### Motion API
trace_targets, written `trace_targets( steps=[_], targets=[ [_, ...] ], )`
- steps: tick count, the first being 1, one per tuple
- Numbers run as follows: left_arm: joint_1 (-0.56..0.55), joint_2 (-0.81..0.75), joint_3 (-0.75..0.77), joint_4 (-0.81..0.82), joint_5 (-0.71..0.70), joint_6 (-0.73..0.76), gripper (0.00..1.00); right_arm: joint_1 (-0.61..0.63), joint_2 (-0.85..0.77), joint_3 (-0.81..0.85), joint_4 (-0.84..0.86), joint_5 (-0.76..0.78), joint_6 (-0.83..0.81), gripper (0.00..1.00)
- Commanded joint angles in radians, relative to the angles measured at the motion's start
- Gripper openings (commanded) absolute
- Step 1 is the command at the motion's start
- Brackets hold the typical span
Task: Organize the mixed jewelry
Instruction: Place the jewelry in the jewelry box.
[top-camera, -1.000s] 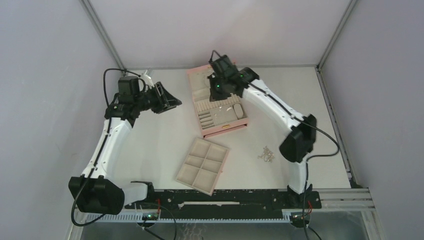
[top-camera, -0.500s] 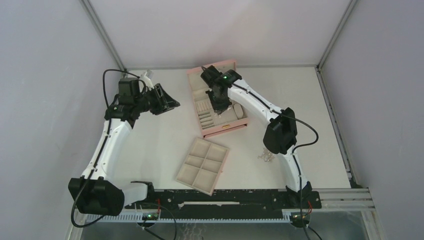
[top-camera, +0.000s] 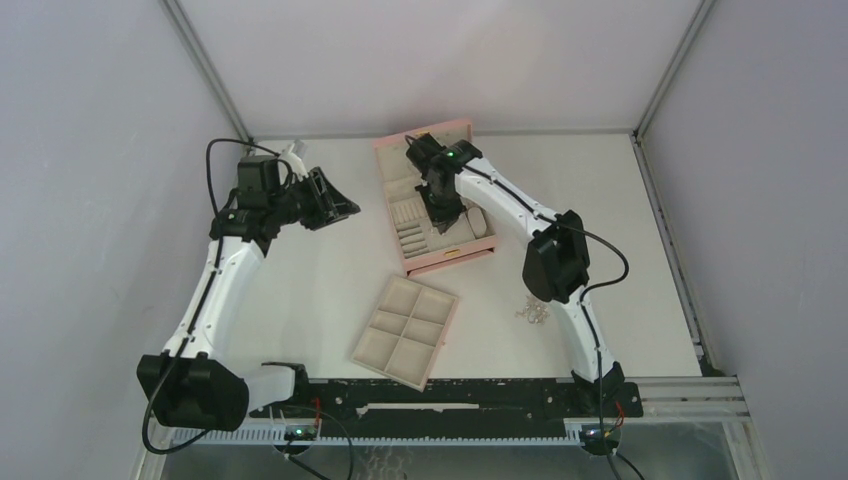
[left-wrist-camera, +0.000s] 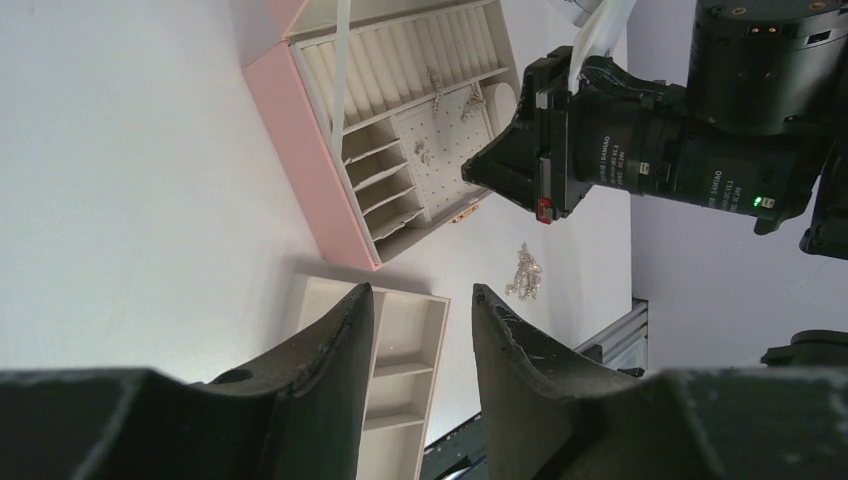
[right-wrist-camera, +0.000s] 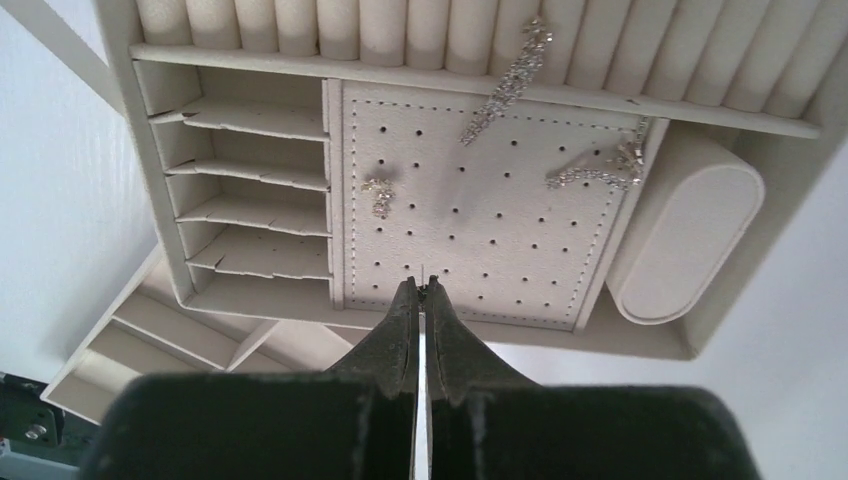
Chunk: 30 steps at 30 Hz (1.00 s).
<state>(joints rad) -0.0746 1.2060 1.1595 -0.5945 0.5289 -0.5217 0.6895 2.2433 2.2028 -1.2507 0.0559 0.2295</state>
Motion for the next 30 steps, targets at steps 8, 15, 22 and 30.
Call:
trace_targets(
  steps=[8,15,22,30],
  targets=[
    [0.002,0.002,-0.003,0.024,0.005,0.023,0.45,0.015,0.032,0.036,-0.002,-0.045,-0.027,0.00],
    [0.002,0.000,-0.003,0.025,0.004,0.020,0.46,0.015,0.036,0.035,-0.001,-0.045,-0.027,0.00],
    [0.002,-0.001,-0.003,0.025,0.005,0.021,0.45,0.018,0.037,0.031,-0.007,-0.045,-0.029,0.00],
    [0.002,-0.005,-0.004,0.026,0.008,0.019,0.45,0.016,0.015,0.017,0.004,-0.074,-0.028,0.00]
  ],
)
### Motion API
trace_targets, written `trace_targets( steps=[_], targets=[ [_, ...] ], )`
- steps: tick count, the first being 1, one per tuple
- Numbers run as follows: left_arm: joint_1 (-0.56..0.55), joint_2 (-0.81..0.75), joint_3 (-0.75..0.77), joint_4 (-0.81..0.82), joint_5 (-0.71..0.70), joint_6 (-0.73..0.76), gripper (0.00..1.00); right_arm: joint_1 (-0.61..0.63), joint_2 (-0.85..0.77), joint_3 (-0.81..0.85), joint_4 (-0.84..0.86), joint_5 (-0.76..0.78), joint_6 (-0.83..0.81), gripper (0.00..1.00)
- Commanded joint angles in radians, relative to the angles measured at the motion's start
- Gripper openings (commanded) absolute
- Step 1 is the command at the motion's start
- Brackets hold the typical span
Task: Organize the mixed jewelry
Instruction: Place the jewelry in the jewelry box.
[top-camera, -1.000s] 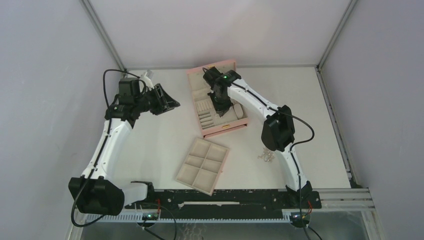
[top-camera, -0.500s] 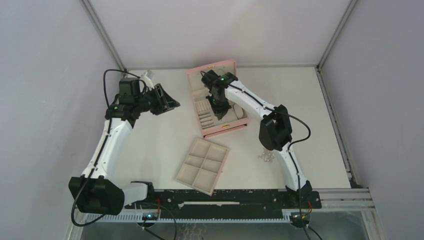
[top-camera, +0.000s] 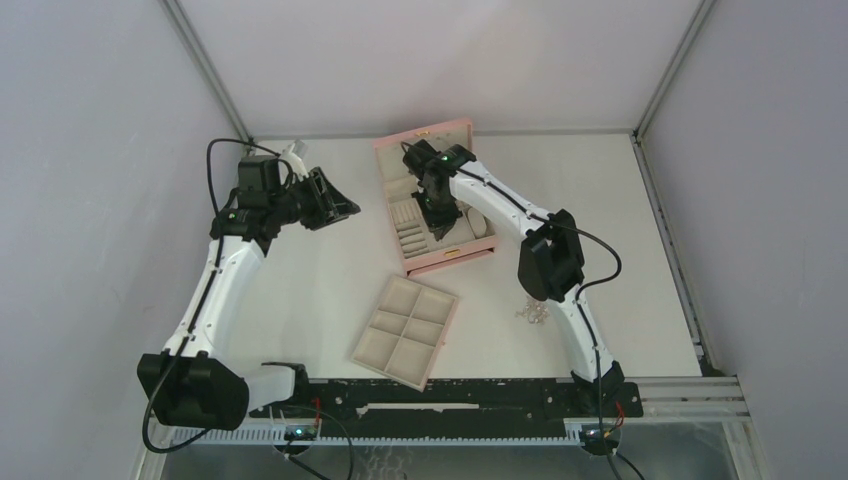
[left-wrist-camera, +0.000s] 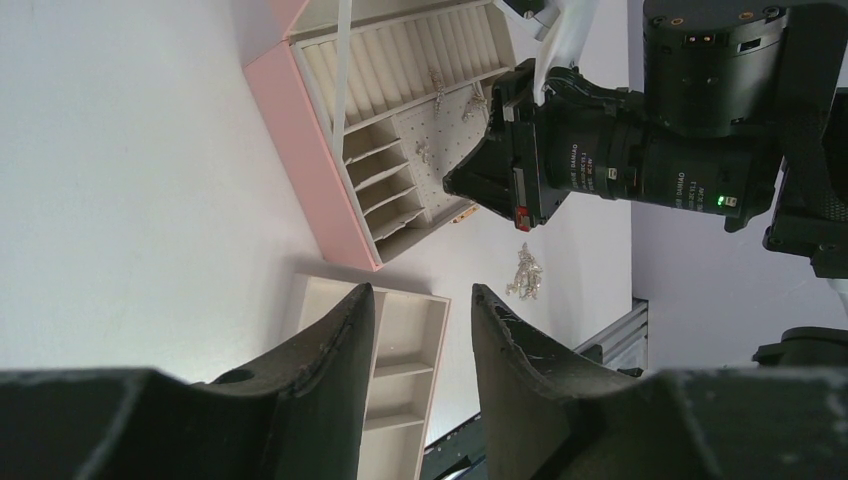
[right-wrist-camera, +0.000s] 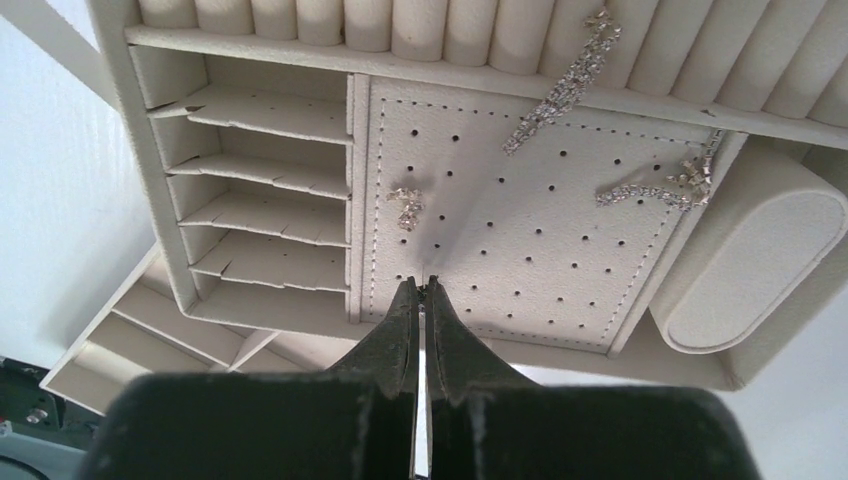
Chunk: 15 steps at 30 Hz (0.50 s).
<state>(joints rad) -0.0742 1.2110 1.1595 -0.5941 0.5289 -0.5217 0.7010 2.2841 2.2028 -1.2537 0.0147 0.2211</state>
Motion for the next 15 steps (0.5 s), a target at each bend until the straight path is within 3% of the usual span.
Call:
trace_targets(
  steps=[1,15],
  targets=[
    [0.002,-0.010,-0.006,0.026,0.008,0.019,0.45,0.004,-0.029,0.017,0.007,-0.040,-0.023,0.00],
    [0.002,-0.007,-0.007,0.033,0.013,0.020,0.45,-0.045,-0.166,-0.058,-0.021,-0.280,-0.196,0.00]
  ],
)
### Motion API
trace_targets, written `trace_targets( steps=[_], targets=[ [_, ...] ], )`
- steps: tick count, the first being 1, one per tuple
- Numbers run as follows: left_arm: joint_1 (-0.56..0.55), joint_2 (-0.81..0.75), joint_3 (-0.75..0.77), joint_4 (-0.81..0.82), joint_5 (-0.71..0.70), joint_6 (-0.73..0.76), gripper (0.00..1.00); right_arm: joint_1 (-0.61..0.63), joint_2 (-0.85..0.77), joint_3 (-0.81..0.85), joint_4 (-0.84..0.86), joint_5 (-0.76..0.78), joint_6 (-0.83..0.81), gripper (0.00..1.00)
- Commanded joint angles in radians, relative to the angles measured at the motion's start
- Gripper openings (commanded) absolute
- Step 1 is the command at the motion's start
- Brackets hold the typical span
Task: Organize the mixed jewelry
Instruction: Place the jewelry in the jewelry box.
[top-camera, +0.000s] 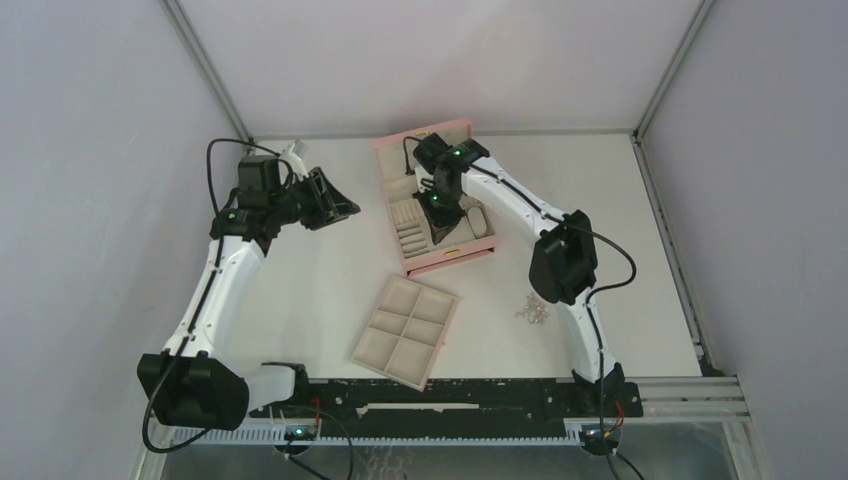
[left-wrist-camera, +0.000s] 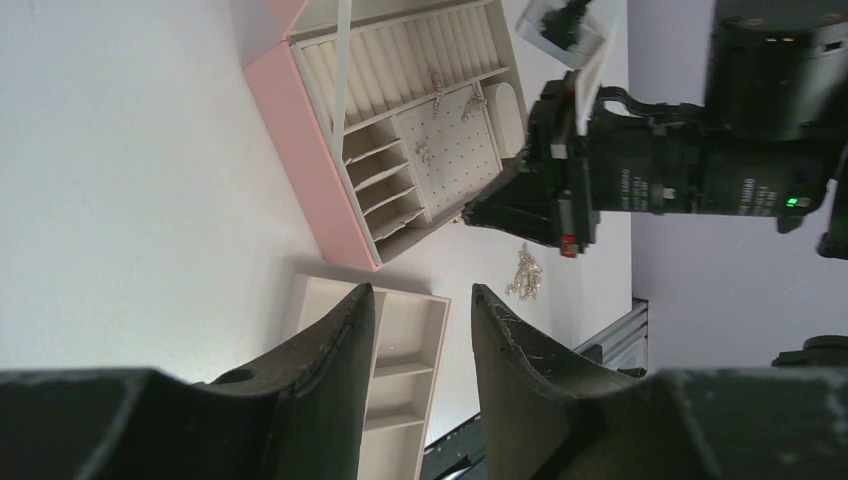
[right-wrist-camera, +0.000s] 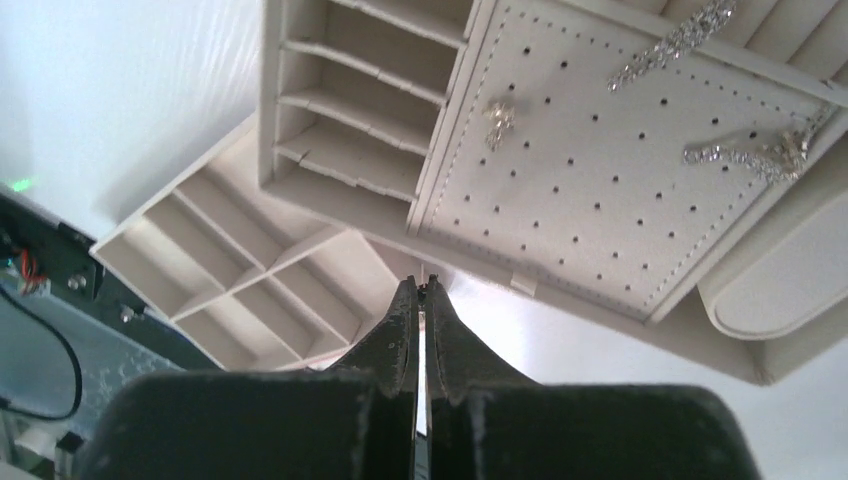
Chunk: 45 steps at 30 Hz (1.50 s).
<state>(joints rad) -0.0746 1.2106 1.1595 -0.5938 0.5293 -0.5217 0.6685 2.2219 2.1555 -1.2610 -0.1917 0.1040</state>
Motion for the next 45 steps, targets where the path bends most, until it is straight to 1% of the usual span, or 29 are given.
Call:
trace_targets(
  steps=[1,3,7,15,19,26,34,40,45],
  targets=[
    [0.002,-0.004,-0.007,0.033,0.015,0.021,0.45,-0.013,-0.107,-0.015,-0.018,-0.078,-0.095,0.00],
    [0.002,-0.001,-0.007,0.035,0.018,0.020,0.45,-0.014,-0.113,-0.031,-0.020,-0.080,-0.101,0.00],
    [0.002,0.001,-0.007,0.035,0.018,0.023,0.45,-0.015,-0.110,-0.043,-0.030,-0.108,-0.170,0.00],
    [0.002,0.012,-0.002,0.033,0.019,0.026,0.45,-0.021,-0.104,-0.022,-0.052,-0.136,-0.208,0.00],
    [0.002,0.010,-0.003,0.034,0.018,0.027,0.45,-0.022,-0.125,-0.021,-0.069,-0.191,-0.239,0.00],
    [0.002,0.013,-0.004,0.034,0.018,0.026,0.45,-0.035,-0.216,-0.021,-0.058,-0.350,-0.285,0.00],
    [0.002,0.010,-0.004,0.034,0.020,0.027,0.45,-0.034,-0.240,-0.014,-0.090,-0.420,-0.323,0.00],
    [0.002,0.012,-0.003,0.038,0.020,0.025,0.45,-0.032,-0.250,-0.013,-0.076,-0.388,-0.318,0.00],
    [0.002,0.019,-0.004,0.041,0.020,0.025,0.45,-0.024,-0.196,-0.013,-0.030,-0.220,-0.284,0.00]
  ],
)
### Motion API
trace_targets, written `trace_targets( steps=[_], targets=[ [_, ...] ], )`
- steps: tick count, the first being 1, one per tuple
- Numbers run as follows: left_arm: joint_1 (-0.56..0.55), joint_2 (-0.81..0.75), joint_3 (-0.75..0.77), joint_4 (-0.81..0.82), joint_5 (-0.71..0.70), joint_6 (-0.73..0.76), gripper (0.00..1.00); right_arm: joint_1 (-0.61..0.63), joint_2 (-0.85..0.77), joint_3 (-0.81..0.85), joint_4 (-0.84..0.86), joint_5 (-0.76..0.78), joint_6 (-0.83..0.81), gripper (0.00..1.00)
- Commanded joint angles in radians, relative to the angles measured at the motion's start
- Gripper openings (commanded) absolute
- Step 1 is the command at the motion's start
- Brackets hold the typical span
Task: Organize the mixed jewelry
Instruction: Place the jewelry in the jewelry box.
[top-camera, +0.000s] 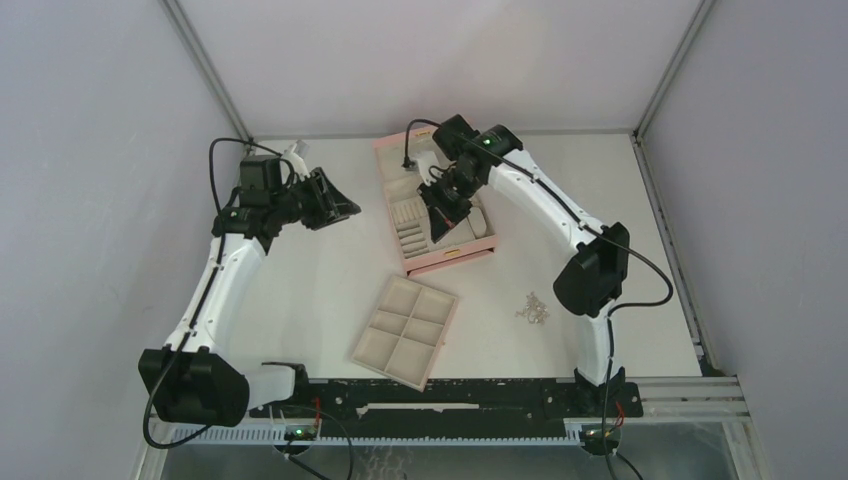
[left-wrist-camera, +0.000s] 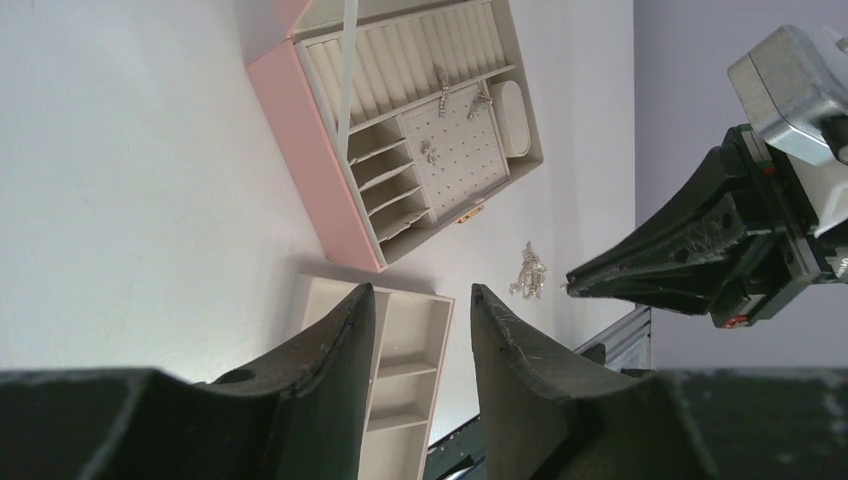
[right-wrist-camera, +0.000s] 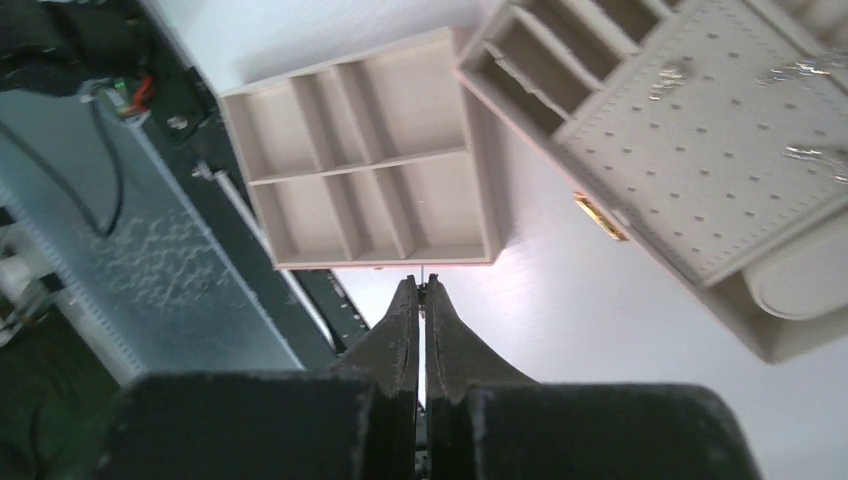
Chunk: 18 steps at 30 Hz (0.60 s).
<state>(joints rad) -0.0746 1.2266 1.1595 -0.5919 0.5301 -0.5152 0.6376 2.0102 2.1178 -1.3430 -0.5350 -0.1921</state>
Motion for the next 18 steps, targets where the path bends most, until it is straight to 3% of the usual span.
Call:
trace_targets(
  steps=[1,6,18],
  targets=[
    [0.002,0.005,-0.003,0.039,0.022,0.018,0.45,0.007,0.036,0.031,0.060,0.176,0.022,0.00],
    [0.002,-0.002,-0.005,0.040,0.020,0.017,0.45,0.015,0.156,0.095,0.073,0.421,0.046,0.00],
    [0.002,-0.001,-0.007,0.033,0.015,0.020,0.45,0.054,0.202,0.105,0.160,0.426,0.003,0.00]
  ],
)
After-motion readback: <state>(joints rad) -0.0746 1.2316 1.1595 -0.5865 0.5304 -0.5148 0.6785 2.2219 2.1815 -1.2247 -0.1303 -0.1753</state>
